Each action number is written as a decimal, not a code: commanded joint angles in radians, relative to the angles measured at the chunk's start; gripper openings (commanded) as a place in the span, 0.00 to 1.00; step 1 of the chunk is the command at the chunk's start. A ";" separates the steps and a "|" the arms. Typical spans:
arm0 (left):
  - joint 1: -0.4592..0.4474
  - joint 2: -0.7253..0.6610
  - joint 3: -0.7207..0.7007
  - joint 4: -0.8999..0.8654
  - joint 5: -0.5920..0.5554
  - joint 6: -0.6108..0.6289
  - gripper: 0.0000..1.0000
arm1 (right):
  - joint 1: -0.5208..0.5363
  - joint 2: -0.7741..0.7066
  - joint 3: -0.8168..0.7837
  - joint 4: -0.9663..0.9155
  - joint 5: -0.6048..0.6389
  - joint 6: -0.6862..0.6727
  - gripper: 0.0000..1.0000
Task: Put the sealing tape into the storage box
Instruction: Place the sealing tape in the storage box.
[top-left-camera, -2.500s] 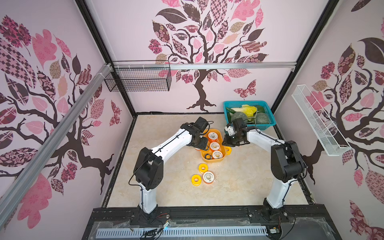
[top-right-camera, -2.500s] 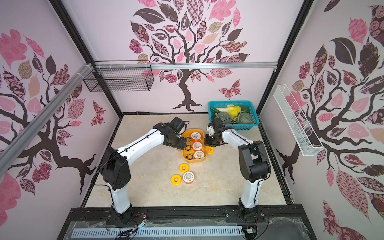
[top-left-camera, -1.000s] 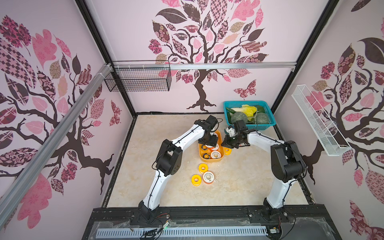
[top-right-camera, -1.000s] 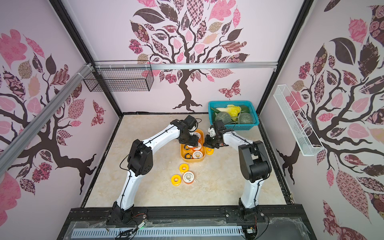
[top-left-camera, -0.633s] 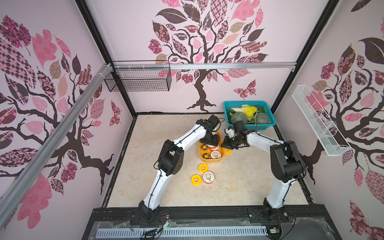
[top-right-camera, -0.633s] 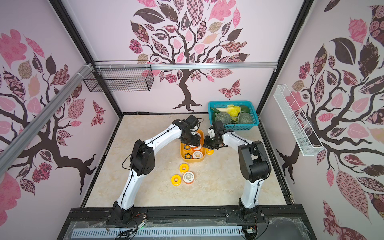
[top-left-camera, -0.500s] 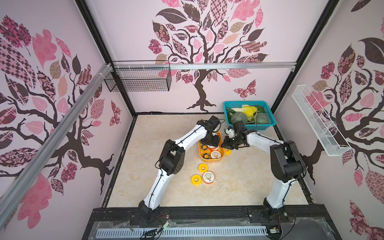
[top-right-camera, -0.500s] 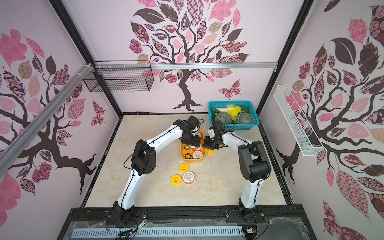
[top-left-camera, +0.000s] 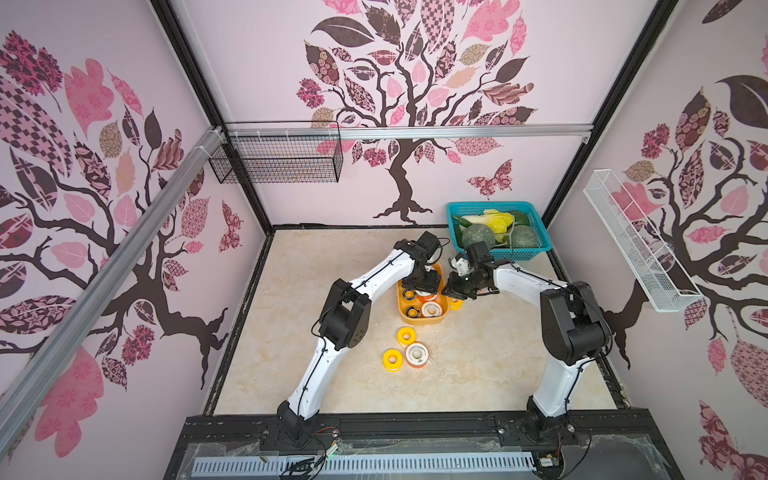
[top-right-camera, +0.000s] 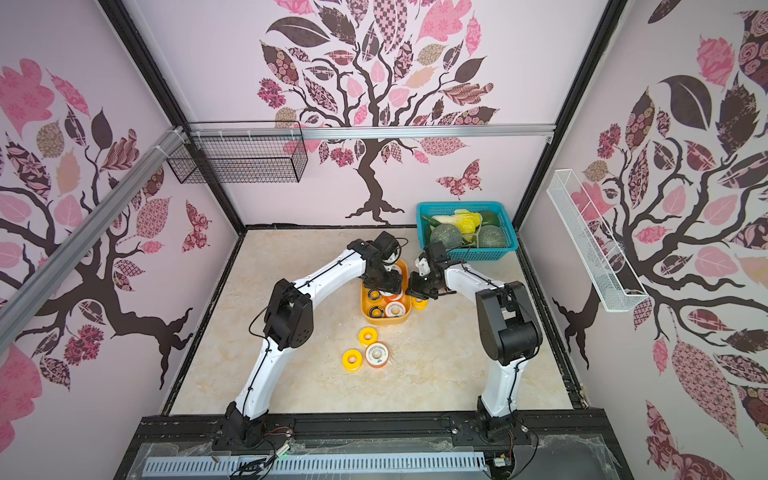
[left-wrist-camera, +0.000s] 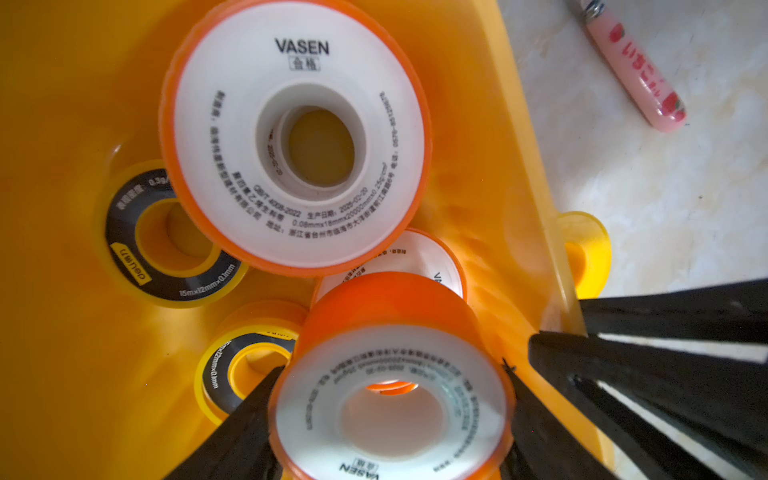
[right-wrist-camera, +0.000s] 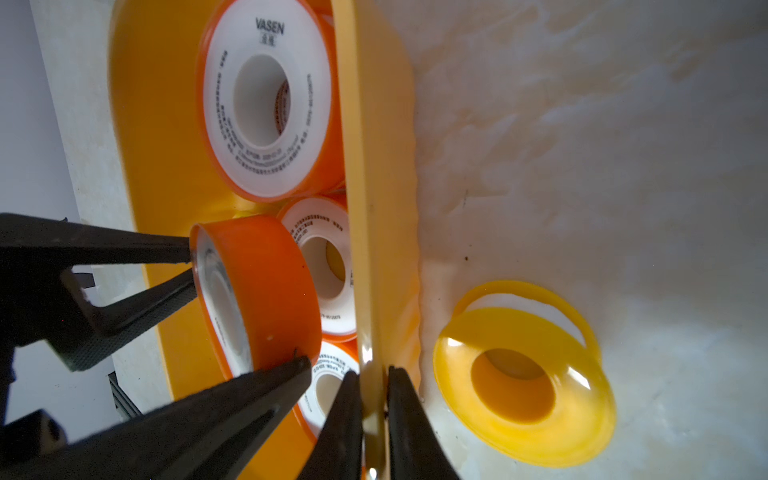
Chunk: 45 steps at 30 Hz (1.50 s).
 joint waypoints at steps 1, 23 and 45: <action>-0.004 0.031 0.024 0.020 0.019 -0.013 0.76 | 0.007 -0.033 -0.010 -0.027 0.016 -0.009 0.17; -0.004 0.020 0.011 0.068 0.030 -0.042 0.83 | 0.006 -0.044 -0.015 -0.039 0.029 -0.018 0.17; 0.000 -0.289 -0.136 0.064 -0.092 0.025 0.83 | 0.005 -0.148 0.008 -0.096 0.101 -0.055 0.45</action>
